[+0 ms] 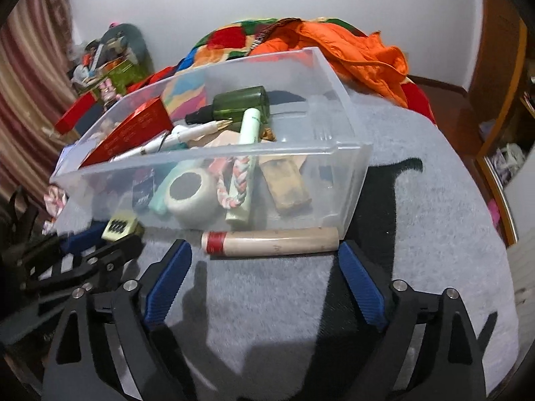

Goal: Organize objects
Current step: 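Grasp the green dotted cube with left tool while right grasps the beige red-capped tube, then carry cube and beige tube into the clear box and open both tools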

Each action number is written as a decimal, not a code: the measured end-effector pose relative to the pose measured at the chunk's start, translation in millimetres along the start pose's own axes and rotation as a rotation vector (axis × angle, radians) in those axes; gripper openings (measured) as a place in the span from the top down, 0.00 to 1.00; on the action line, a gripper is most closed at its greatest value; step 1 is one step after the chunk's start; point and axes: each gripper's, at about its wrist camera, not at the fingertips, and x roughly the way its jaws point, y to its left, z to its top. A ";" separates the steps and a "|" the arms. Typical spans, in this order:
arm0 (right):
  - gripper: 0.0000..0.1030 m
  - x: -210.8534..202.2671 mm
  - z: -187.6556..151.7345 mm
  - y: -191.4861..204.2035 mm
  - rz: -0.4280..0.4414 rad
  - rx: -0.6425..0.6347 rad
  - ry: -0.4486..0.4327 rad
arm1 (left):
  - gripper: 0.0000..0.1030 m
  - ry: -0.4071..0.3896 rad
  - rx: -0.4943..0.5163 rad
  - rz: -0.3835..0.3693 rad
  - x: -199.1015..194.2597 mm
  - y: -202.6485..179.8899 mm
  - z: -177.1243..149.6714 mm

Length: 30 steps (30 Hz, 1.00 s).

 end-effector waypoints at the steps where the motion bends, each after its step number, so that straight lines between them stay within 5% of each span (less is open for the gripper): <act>1: 0.14 1.7 0.5 0.4 -0.010 0.007 0.006 | 0.67 -0.004 -0.002 -0.005 -1.1 0.9 -2.2; 11: 0.19 6.4 0.9 11.1 -0.074 -0.028 0.024 | 0.67 -0.036 0.013 -0.027 -20.2 3.1 -25.3; 30: 0.20 -60.1 -20.2 -10.5 0.046 -0.013 -0.118 | 0.68 -0.126 0.007 -0.036 -65.4 -3.4 -13.8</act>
